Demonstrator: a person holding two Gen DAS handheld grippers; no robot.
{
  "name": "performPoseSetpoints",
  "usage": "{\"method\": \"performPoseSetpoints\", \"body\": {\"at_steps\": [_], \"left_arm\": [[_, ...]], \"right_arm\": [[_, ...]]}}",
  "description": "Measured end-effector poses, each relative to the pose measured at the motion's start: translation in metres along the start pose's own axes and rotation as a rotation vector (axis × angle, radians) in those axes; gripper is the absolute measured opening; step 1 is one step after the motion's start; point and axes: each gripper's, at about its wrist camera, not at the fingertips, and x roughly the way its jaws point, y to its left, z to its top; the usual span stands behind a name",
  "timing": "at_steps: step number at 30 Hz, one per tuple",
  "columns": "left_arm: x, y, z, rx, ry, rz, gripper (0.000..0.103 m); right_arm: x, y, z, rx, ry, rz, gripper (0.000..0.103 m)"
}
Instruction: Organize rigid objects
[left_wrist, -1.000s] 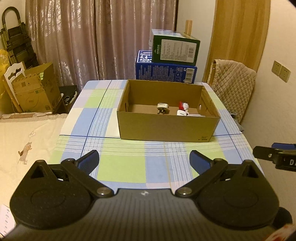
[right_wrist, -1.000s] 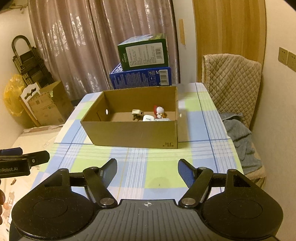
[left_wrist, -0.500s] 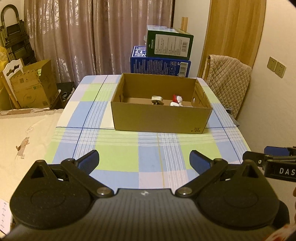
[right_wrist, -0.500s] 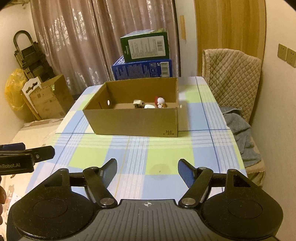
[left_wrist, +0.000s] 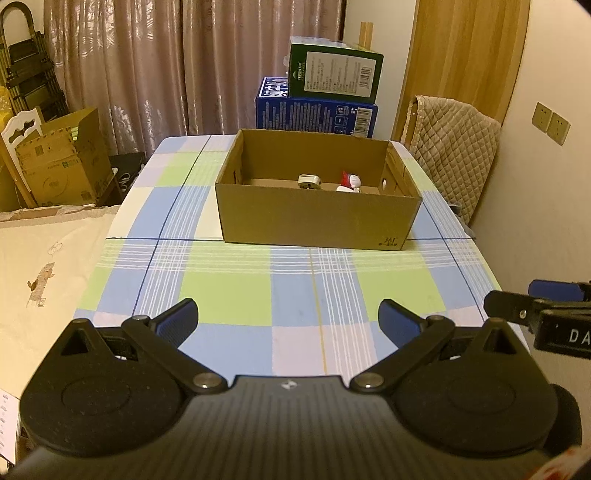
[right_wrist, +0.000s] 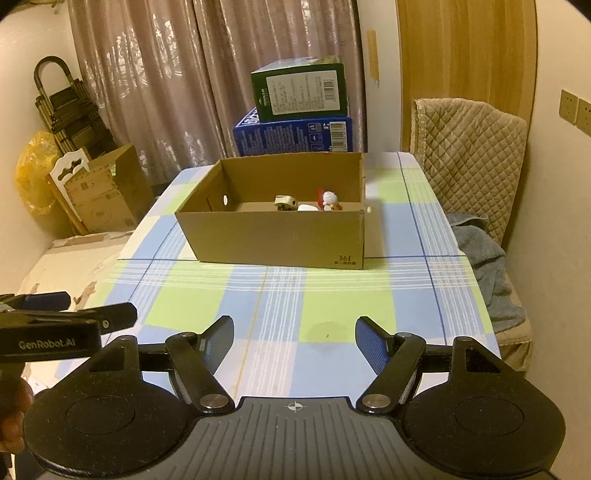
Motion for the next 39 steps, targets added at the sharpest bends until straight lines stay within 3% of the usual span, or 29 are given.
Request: {"method": "performPoseSetpoints", "body": {"at_steps": [39], "left_arm": [[-0.0017, -0.0085, -0.0057, 0.01, 0.002, -0.028, 0.102]], "right_arm": [[0.0016, 0.0005, -0.0062, -0.002, 0.011, -0.012, 0.07]]}}
